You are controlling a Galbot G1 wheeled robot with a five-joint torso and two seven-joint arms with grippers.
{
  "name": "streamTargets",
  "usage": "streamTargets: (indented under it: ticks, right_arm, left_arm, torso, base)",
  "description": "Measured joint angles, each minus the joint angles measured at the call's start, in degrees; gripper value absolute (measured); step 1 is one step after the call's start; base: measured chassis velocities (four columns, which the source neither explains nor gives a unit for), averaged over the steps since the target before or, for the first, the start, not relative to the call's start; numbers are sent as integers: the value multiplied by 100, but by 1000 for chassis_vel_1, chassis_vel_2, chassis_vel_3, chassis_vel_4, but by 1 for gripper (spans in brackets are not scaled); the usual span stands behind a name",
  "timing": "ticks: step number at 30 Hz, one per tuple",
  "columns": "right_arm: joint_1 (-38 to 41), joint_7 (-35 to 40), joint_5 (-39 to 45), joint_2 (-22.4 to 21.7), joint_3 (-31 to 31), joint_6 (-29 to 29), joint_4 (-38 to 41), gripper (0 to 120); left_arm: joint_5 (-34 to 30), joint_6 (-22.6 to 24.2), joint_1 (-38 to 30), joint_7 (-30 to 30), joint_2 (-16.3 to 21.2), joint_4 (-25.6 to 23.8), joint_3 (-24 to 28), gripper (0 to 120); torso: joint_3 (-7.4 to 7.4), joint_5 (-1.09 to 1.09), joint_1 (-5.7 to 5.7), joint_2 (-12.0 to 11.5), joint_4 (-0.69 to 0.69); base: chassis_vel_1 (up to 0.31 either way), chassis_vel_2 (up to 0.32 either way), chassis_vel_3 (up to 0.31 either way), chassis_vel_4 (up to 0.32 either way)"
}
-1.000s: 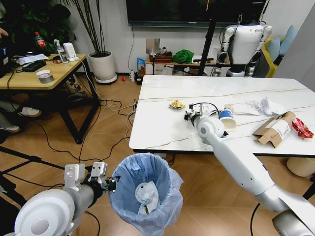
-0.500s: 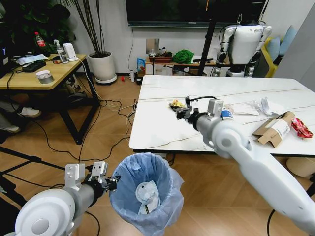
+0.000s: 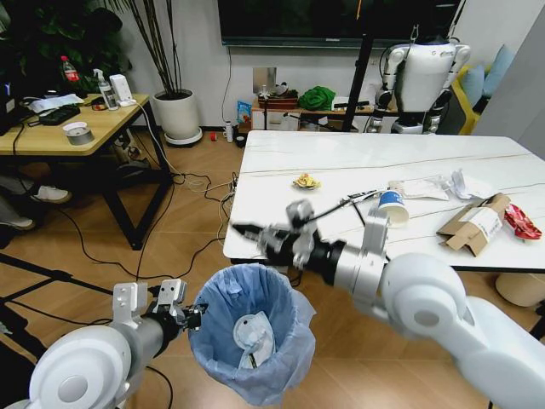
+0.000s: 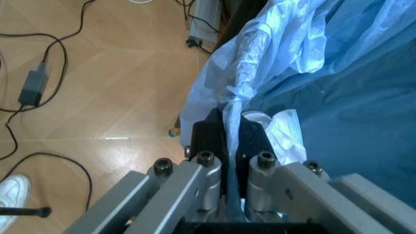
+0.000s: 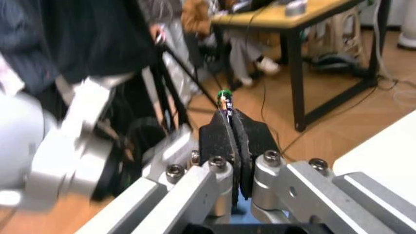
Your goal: Pick up the trash bin and place the trash from the table into it.
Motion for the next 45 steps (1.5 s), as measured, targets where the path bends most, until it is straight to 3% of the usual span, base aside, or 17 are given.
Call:
streamTargets:
  ticks: [12,16,23,27,31,33,38,45]
  right_arm:
    - [-561,-560,-1389,-281,-506,108,-105,0]
    - [-746,-935,-1787,-425,-375,247,-166,15]
    - [-978,-888,-1816,-481,-212,254,-89,39]
    - [-1026,-470,-1560,-374,92,244,-29,52]
    - [-784,552,-759,-1,678,135,-208,70]
    - [-737,811,-509,160,922,98,-374,73]
    - [-300,1913,60,667,1518,-5,-1353,96]
    - [350,2316,-517,1114,1459,3,-2823,100]
  left_arm:
    - [-67,0,62,-26,93,-71,-58,0]
    - [-97,0,87,-60,116,-73,-60,0]
    - [-95,0,149,-68,111,-76,-60,0]
    - [-69,0,198,-69,85,-76,-61,0]
    - [-39,0,241,-69,66,-78,-34,0]
    - [-30,0,266,-70,55,-78,-31,0]
    - [41,0,373,-70,12,-80,10,0]
    - [50,0,372,-44,23,-81,65,0]
  torso:
    - [1,0,0,0,0]
    - [1,0,0,0,0]
    - [1,0,0,0,0]
    - [1,0,0,0,0]
    - [1,-1,0,0,1]
    - [1,0,1,0,1]
    - [1,1,1,-1,0]
    - [2,1,2,-2,0]
  base:
    - [0,0,0,0]
    - [0,0,0,0]
    - [0,0,0,0]
    - [0,0,0,0]
    - [0,0,0,0]
    - [0,0,0,0]
    - [0,0,0,0]
    - [0,0,0,0]
